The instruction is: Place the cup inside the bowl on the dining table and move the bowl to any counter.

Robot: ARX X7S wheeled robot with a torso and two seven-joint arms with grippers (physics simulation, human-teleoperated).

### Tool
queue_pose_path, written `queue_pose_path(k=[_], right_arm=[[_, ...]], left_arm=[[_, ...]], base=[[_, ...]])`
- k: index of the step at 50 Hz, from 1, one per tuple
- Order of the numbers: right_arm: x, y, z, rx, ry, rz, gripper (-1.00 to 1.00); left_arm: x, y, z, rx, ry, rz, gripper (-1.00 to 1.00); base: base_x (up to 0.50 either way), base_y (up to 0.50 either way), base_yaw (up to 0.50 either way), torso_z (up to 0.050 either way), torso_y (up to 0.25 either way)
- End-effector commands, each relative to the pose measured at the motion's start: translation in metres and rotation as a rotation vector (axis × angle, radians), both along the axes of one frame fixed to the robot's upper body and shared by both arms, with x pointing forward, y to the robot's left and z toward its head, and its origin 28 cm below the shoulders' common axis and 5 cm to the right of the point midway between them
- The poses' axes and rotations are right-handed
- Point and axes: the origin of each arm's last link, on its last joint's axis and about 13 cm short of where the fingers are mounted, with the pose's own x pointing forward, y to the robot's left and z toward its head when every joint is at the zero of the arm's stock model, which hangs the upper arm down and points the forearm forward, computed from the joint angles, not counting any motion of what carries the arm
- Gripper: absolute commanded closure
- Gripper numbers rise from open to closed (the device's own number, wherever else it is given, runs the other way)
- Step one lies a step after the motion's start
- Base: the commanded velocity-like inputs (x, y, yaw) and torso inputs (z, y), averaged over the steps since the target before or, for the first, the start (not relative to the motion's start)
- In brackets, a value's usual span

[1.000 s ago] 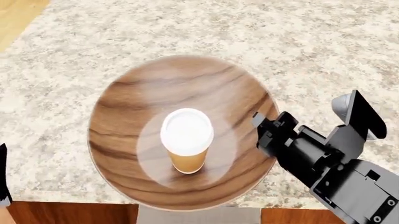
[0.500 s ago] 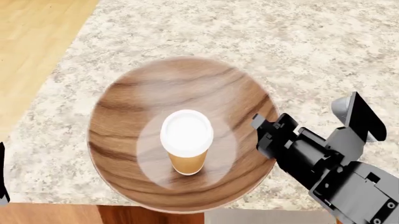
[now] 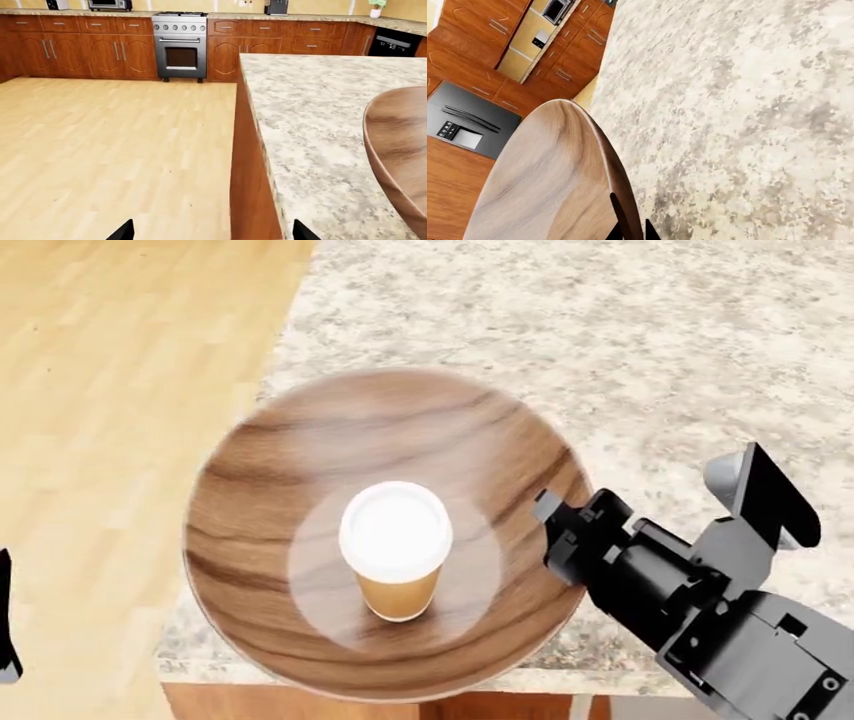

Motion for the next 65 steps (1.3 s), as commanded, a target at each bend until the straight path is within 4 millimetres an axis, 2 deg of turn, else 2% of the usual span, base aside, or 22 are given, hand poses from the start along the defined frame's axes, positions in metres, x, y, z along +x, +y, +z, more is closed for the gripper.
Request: queue_pose_path(k=[1,65], right_arm=[[-0.0006,0.0000,0.0037,0.030,-0.026,0.006,1.00],[-0.0012,0.0033,-0.0016,0.052,-0.022,0.015,1.00]], left_arm=[[-0.0013,0.0008,-0.0019,-0.002,0.002,-0.001,-1.00],[-0.0006,0.0012,-0.0036,-0.007,0.004,-0.004,-1.00]], base=[[0.02,0.50,0.00,0.000,0.000],[0.03,0.50,0.00,0.000,0.000]])
